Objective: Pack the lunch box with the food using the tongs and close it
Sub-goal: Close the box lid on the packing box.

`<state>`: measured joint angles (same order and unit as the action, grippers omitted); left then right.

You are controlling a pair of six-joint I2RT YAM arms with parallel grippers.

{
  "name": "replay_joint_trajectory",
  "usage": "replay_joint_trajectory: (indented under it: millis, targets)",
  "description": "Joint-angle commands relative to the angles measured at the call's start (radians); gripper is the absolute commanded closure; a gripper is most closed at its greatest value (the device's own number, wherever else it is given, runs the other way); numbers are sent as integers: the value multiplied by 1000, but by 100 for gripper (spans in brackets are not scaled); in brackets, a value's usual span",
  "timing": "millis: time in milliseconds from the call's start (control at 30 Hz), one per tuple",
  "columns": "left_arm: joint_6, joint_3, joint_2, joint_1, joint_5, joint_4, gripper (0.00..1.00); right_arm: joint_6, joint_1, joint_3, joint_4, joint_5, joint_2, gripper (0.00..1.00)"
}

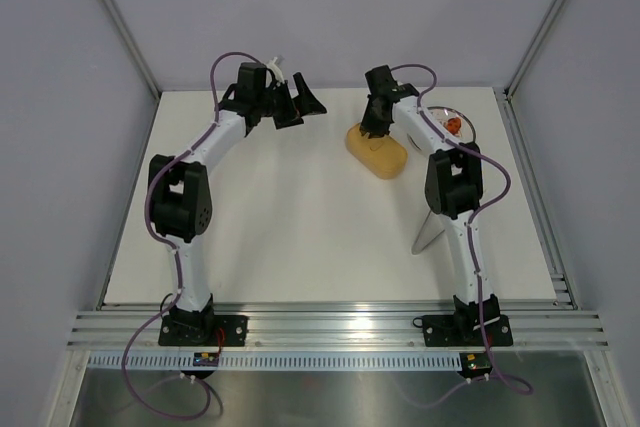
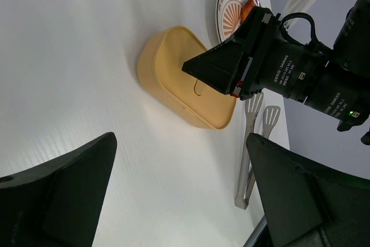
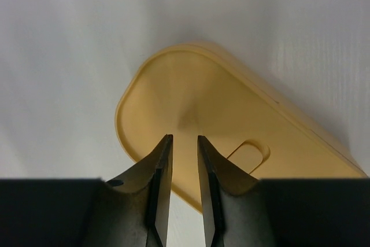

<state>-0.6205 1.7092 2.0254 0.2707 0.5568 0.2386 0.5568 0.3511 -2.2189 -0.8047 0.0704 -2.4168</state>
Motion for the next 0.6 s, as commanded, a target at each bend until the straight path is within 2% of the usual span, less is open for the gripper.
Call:
replay_joint_trajectory:
  millis: [0,167,333,567]
  targets:
    - [10,-5,-82,-4,-5,-48,1,-29,5,-27,-39,9,113,69]
    - [11,-20,-100,-4,-9,-47,1,-41,6,14,-21,52,237,69]
    - [21,-28,-120,-4,-12,-38,1,-38,5,194,24,81,343,69]
    - [42,-40,-146,-4,-18,-18,1,11,5,488,108,74,375,69]
